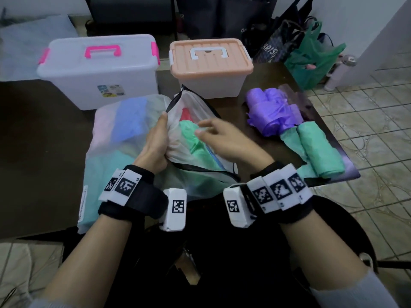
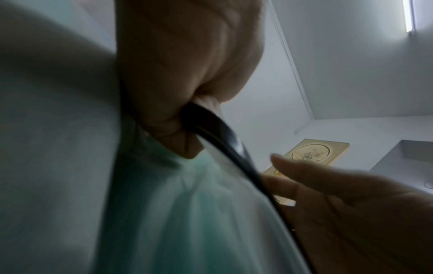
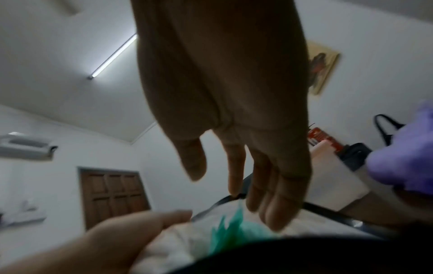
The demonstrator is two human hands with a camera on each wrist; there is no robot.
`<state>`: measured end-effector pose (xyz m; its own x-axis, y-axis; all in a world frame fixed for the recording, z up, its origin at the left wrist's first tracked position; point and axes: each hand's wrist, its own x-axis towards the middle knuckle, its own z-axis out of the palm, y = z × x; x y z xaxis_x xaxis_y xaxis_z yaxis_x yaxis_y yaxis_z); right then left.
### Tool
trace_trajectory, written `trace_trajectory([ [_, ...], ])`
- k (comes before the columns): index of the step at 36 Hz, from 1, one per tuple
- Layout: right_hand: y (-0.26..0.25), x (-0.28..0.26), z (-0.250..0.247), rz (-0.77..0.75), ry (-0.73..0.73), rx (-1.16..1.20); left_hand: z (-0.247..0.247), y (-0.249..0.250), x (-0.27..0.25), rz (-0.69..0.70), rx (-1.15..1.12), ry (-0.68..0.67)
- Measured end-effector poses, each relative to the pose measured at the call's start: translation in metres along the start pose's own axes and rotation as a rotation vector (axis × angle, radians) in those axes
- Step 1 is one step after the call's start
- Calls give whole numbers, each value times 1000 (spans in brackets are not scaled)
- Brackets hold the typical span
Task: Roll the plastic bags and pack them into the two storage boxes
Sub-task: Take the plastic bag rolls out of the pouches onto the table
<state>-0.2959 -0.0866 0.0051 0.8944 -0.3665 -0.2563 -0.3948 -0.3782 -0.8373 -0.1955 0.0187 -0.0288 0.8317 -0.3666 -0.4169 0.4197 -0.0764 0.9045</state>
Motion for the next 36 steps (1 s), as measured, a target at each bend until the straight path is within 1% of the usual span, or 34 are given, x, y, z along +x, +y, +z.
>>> trace_trajectory([
  [2,-5,0,11,25,-92,-94,-6,2,1,9,29,5],
  [7,-13,8,29,75,-126,-255,-19,4,2,55,93,24],
  [9,-13,11,33,82,-149,-316,-22,3,1,55,71,36],
  [13,-11,16,37,101,-129,-428,-22,0,0,56,50,60],
  [16,-9,22,42,119,-94,-440,-20,0,-2,51,53,74],
  [19,-6,25,43,156,-31,-394,-20,0,-4,65,62,88],
  [21,-4,28,38,191,-16,-335,-20,0,-5,71,78,102],
  [26,1,34,22,323,-67,-110,-21,-1,-7,72,49,89],
  [28,3,34,22,348,-76,-53,-22,-1,-8,75,58,87],
  [30,7,37,23,376,-116,23,-22,-2,-7,79,65,88],
  [34,7,36,23,367,-196,207,-24,-2,-8,85,80,89],
  [36,9,37,20,365,-229,247,-23,-1,-9,92,100,104],
])
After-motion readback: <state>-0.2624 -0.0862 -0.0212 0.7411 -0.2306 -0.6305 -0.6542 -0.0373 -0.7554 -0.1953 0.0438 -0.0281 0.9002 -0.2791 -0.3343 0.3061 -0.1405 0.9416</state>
